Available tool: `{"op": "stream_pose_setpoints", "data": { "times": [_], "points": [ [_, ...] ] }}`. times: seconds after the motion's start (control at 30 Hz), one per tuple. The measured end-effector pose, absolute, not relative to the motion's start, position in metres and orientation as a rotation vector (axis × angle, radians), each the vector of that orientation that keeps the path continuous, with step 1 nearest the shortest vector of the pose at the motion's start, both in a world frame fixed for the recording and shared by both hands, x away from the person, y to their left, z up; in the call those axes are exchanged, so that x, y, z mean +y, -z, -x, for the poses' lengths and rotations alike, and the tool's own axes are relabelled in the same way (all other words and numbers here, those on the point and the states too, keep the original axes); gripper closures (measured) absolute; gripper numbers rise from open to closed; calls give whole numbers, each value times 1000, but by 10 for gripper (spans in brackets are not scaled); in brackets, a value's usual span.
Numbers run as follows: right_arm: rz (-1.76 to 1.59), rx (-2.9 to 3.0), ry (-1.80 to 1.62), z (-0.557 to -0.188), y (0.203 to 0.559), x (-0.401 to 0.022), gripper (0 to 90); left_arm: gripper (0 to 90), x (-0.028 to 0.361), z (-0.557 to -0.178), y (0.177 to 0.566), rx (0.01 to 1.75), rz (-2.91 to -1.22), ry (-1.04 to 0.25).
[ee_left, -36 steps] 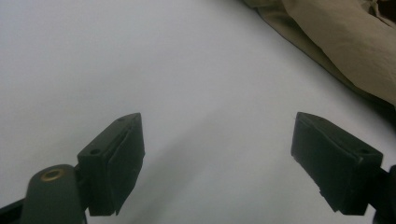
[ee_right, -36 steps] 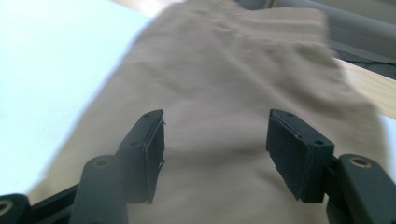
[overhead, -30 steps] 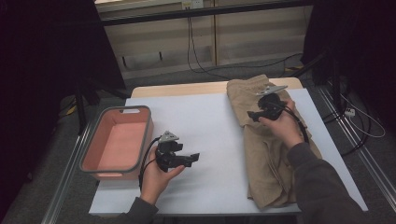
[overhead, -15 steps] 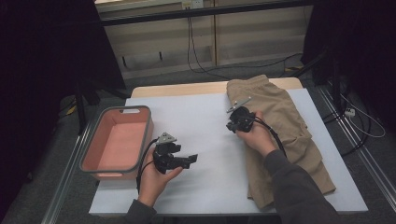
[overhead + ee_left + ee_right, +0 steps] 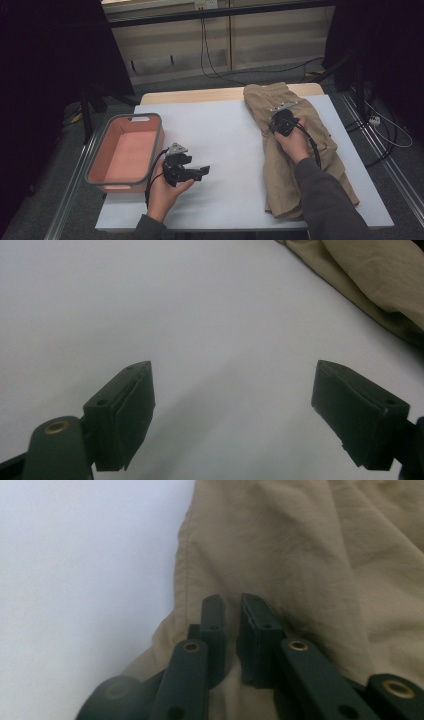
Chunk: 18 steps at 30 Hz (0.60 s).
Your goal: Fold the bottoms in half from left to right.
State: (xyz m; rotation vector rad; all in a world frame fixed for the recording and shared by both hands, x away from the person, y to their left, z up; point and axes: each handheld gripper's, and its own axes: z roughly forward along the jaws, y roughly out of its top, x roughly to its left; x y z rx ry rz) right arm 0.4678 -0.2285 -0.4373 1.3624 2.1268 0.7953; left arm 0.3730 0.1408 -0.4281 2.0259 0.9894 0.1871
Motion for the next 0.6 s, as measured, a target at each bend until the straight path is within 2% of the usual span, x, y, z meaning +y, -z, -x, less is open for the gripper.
{"op": "stream_pose_setpoints", "data": {
  "times": [0.07,0.13,0.17,0.3,0.43,0.53,0.57,0.6],
  "points": [
    [-1393,2092,-839,-467,441,-233,768,175,141,-372,429,990,-2032,-187],
    [-1404,2118,-884,-467,445,-232,624,175,140,-372,429,988,-2038,-190],
    [-1392,2145,-899,-466,446,-229,590,174,140,-372,430,990,-2038,-188],
    [-1322,2201,-828,-464,450,-217,573,175,137,-373,431,986,-2051,-187],
    [-1379,2188,-895,-467,457,-223,595,175,137,-374,432,984,-2057,-189],
    [-1363,2176,-902,-466,459,-225,679,175,139,-374,432,985,-2056,-190],
    [-1365,2174,-907,-466,459,-225,739,175,141,-374,433,998,-2051,-189],
    [-1365,2174,-907,-466,459,-225,739,175,141,-374,433,998,-2051,-189]
  ]
}}
